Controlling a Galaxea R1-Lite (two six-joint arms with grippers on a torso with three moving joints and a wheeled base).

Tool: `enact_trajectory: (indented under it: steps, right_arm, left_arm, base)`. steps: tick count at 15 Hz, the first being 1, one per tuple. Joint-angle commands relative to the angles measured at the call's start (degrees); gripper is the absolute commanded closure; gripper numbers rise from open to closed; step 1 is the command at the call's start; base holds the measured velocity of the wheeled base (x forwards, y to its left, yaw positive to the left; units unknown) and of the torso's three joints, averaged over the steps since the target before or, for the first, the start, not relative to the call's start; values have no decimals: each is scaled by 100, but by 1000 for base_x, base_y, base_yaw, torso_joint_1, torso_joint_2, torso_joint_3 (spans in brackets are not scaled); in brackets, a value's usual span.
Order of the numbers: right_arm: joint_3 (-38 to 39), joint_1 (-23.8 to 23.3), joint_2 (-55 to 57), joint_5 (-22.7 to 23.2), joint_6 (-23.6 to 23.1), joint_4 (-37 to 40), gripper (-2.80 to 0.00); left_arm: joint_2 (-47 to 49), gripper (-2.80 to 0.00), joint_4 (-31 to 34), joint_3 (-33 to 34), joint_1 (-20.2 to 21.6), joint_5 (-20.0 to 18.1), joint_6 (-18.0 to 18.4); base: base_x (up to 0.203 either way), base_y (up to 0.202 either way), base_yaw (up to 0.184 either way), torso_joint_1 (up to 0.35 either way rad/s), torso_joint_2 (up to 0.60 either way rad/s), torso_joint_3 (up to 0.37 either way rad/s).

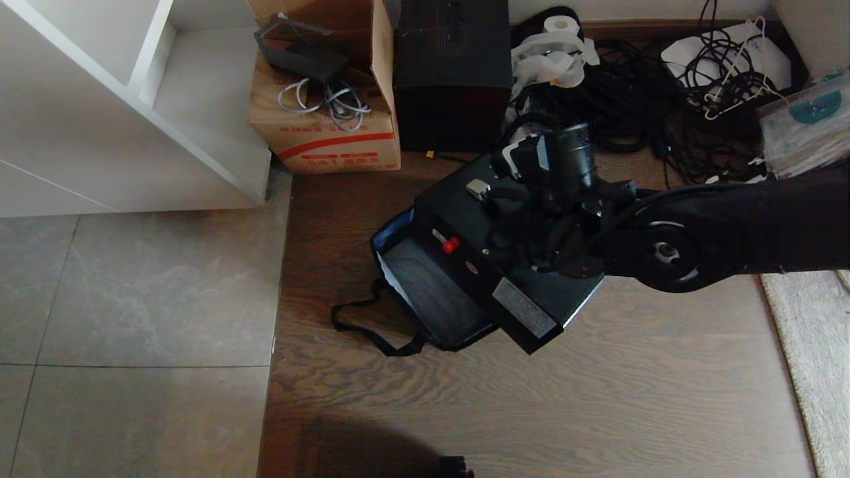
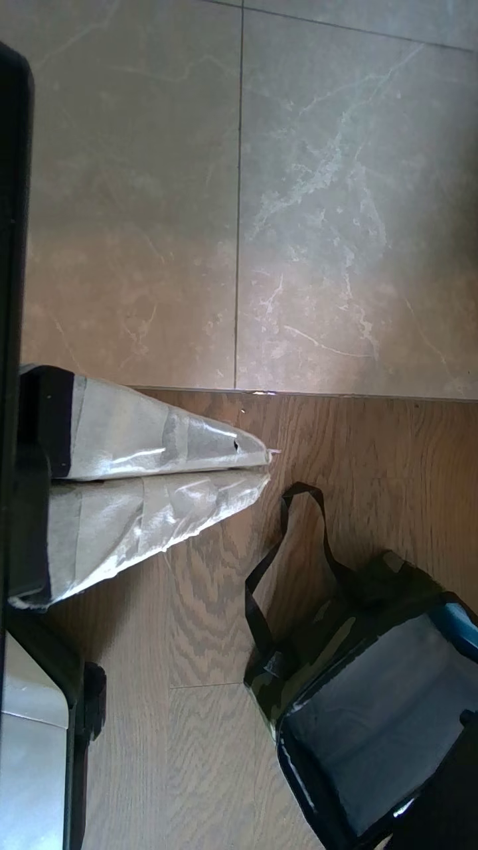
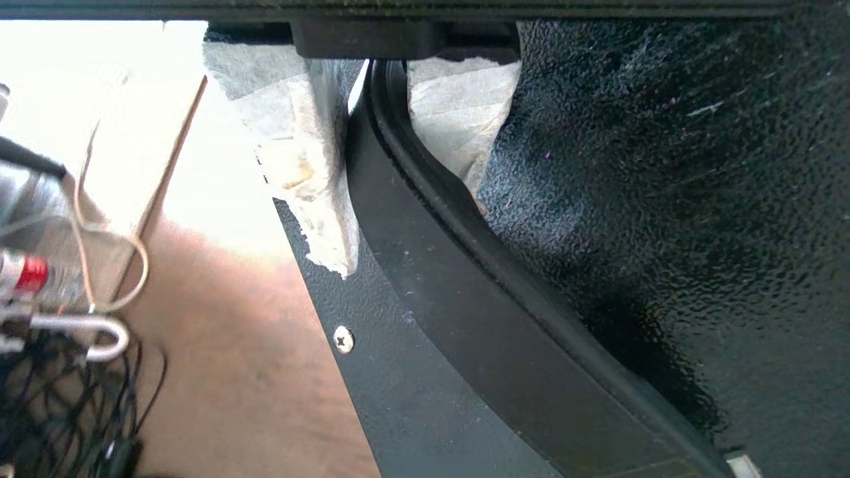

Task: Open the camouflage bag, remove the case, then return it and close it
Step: Place the black box back

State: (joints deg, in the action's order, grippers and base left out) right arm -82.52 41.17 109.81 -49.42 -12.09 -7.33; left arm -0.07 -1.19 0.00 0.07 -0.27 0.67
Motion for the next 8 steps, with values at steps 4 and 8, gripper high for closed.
enact_trajectory:
  steps: [4, 8]
  right_arm:
    - [-476, 164, 401, -94, 102, 127, 0]
    - [-756, 259, 641, -126, 110, 118, 0]
  left_arm:
    - [7, 0, -4, 53, 1, 0, -6]
    - [0, 0, -4, 53, 1, 0, 3]
  base:
    - [0, 0, 0, 0, 0, 0]
    - [0, 0, 0, 0, 0, 0]
